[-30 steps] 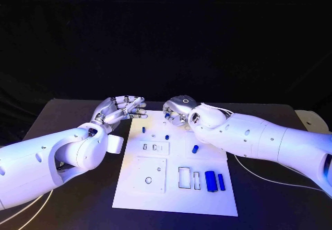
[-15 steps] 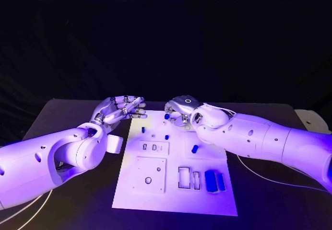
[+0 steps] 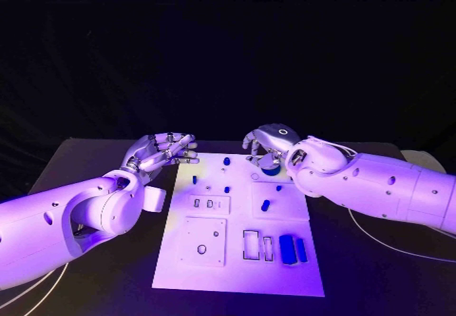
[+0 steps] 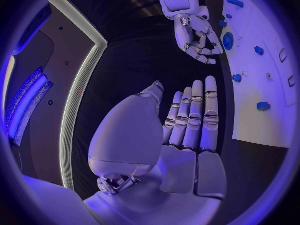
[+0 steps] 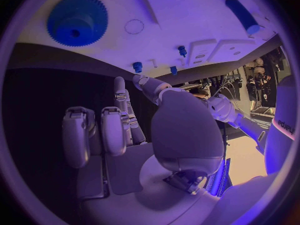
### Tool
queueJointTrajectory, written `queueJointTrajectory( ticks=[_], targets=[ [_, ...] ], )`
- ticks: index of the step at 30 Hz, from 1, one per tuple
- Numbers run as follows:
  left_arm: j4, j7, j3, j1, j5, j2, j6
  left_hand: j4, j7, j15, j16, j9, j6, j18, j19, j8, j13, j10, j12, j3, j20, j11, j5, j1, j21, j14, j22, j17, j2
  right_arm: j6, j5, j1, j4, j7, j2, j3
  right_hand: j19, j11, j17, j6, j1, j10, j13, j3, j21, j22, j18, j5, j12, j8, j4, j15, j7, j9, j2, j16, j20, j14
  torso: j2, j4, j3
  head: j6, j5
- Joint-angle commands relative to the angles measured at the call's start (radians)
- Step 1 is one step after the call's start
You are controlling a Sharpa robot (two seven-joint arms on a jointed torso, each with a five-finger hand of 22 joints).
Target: Assemble the parts on the task board
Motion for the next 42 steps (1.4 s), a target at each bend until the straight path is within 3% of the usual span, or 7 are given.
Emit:
queueJointTrajectory(
  ticks=[1,2,3,5,11,31,42],
  targets=[
    [0.001,0.004,0.001,0.001,0.002,-0.002,0.022,0.001,0.008,0.003,-0.004,-0.001,0.0,0.005,0.007,-0.006,0.0,0.005,-0.006,0.003,0.0,0.004,0.005,-0.011,0.006,-0.008,0.0,0.002,0.0,0.053,0.14,0.013,0.042,-0.021,-0.05,0.004,0.007,-0.009,0.006,-0.003,-0.014,0.038,0.026,-0.021,0.007,0.095,-0.013,0.003,0.033,-0.009,0.006,-0.009,-0.006,0.001,-0.013,0.004,-0.007,0.039,-0.004,-0.0055,-0.0009,0.002,-0.005],
    [0.002,0.004,0.001,0.001,0.002,-0.002,0.021,0.001,0.008,0.003,-0.004,-0.001,0.0,0.005,0.007,-0.006,0.0,0.005,-0.006,0.003,0.0,0.004,0.005,-0.011,0.006,-0.008,0.0,0.002,0.0,0.072,0.152,0.015,0.05,-0.022,-0.065,0.005,0.027,-0.019,0.031,-0.02,-0.014,0.1,0.072,-0.044,0.025,0.125,-0.02,0.0,0.097,-0.02,0.004,-0.017,-0.012,0.0,-0.024,0.019,-0.013,0.045,-0.005,-0.0072,-0.0012,0.002,-0.007],
    [0.002,0.003,0.001,0.001,0.002,-0.003,0.021,0.0,0.006,0.002,-0.004,-0.001,0.001,0.005,0.007,-0.006,0.0,0.006,-0.006,0.004,0.0,0.003,0.006,-0.01,0.006,-0.008,0.0,0.002,0.0,0.089,0.157,0.018,0.057,-0.023,-0.079,0.006,0.058,-0.028,0.136,-0.032,0.017,0.01,0.497,-0.105,0.057,0.174,-0.031,0.006,0.514,-0.025,0.0,-0.01,-0.025,0.015,-0.022,0.08,-0.037,0.065,-0.005,-0.0088,-0.0011,0.006,-0.007],
    [0.004,0.001,0.001,0.001,0.002,-0.005,0.021,0.0,0.005,0.002,-0.004,-0.001,0.001,0.005,0.007,-0.006,0.0,0.006,-0.007,0.005,0.0,0.003,0.006,-0.009,0.006,-0.008,0.0,0.003,0.001,0.126,0.169,0.021,0.067,-0.027,-0.105,0.008,0.064,-0.013,0.157,-0.041,0.003,0.006,0.732,-0.126,0.063,0.186,-0.034,-0.007,0.753,-0.028,0.034,-0.012,-0.009,0.025,0.0,0.089,-0.013,0.065,-0.004,-0.0116,0.0002,0.009,-0.006],
    [0.006,0.001,0.001,0.001,0.002,-0.005,0.027,-0.002,0.005,0.002,-0.004,-0.001,0.002,0.005,0.008,-0.007,0.0,0.007,-0.008,0.006,0.0,0.002,0.006,-0.007,0.006,-0.008,0.0,0.004,0.001,0.202,0.208,0.023,0.073,-0.031,-0.15,0.01,0.083,0.002,0.237,-0.061,0.009,0.112,1.092,-0.175,0.08,0.214,-0.04,-0.007,1.118,-0.027,0.079,0.002,0.003,0.048,-0.001,0.126,0.0,0.08,-0.004,-0.0118,0.0021,0.007,-0.016],
    [-0.005,-0.001,0.001,0.001,0.002,0.001,0.033,-0.002,0.005,0.001,-0.004,-0.001,0.002,0.006,0.008,-0.007,0.0,0.007,-0.008,0.007,-0.001,0.002,0.006,-0.006,0.006,-0.008,0.0,0.004,0.002,0.243,0.227,-0.009,-0.007,-0.034,-0.119,0.01,0.096,0.013,0.262,-0.094,0.019,0.148,1.177,-0.209,0.091,0.232,-0.045,-0.005,1.203,-0.036,0.105,0.013,0.014,0.056,0.006,0.138,0.01,0.085,-0.002,-0.0075,0.0005,-0.002,-0.016],
    [-0.009,-0.002,0.001,0.001,0.002,0.003,0.034,-0.003,0.005,0.001,-0.004,-0.001,0.002,0.006,0.008,-0.007,0.0,0.007,-0.01,0.009,-0.001,0.002,0.006,-0.005,0.006,-0.008,0.0,0.005,0.002,0.247,0.237,-0.017,-0.033,-0.026,-0.099,0.01,0.094,0.014,0.264,-0.096,0.02,0.144,1.173,-0.211,0.089,0.229,-0.044,-0.004,1.2,-0.037,0.107,0.014,0.015,0.057,0.008,0.139,0.01,0.085,-0.003,-0.0107,0.0012,-0.002,-0.012]
  ],
)
